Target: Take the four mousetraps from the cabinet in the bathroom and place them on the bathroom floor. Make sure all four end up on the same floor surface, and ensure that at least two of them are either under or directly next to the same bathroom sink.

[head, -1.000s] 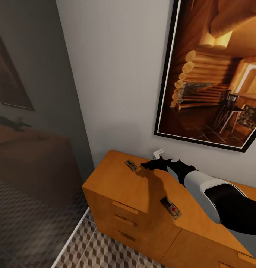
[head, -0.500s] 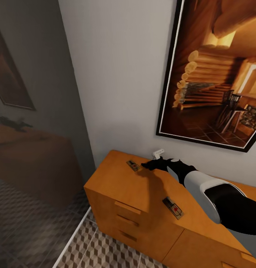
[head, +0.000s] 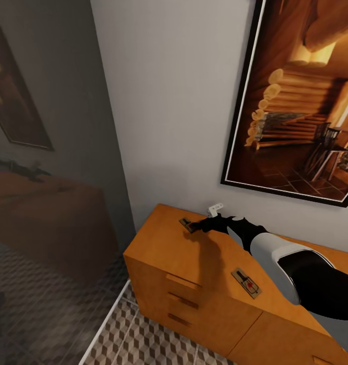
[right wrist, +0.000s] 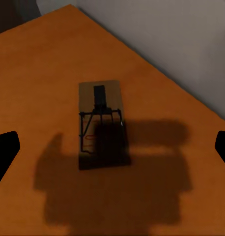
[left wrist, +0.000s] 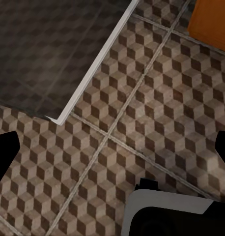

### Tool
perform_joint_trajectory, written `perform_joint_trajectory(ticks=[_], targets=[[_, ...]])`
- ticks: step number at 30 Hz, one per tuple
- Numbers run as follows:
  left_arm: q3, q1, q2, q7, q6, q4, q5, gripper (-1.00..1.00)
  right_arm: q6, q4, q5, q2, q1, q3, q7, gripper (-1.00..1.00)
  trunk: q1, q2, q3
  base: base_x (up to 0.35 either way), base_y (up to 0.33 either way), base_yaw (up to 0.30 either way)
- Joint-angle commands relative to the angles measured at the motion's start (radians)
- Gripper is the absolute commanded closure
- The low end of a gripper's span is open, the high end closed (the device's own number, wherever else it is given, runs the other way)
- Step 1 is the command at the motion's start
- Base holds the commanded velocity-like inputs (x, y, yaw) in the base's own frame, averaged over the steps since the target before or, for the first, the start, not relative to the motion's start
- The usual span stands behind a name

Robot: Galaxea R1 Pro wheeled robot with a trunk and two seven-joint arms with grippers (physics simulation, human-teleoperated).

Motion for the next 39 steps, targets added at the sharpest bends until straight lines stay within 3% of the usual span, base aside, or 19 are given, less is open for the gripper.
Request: perform_joint_trajectory(ticks=[1,24,39], targets=[[-0.009,-0.002,-0.001,0.005,-0.004,0.003,0.002,-1.0,0.0,0.0,-0.006,0.0,-0.001,0.006,0.002,-1.0,0.001,-0.002,-0.002,0.0,0.014,0.0],[-0.009,-0.002,-0.001,0.005,-0.004,0.003,0.002,-1.0,-0.001,0.001,-0.006,-0.004,0.012,0.006,0.003,-1.0,0.001,-0.002,-0.003,0.0,0.024,0.0],[-0.009,-0.002,-0.001,0.005,-0.004,0.003,0.002,-1.0,-0.001,0.001,-0.005,-0.006,0.013,0.006,0.003,-1.0,0.001,-0.002,-0.02,0.0,0.001,0.0]])
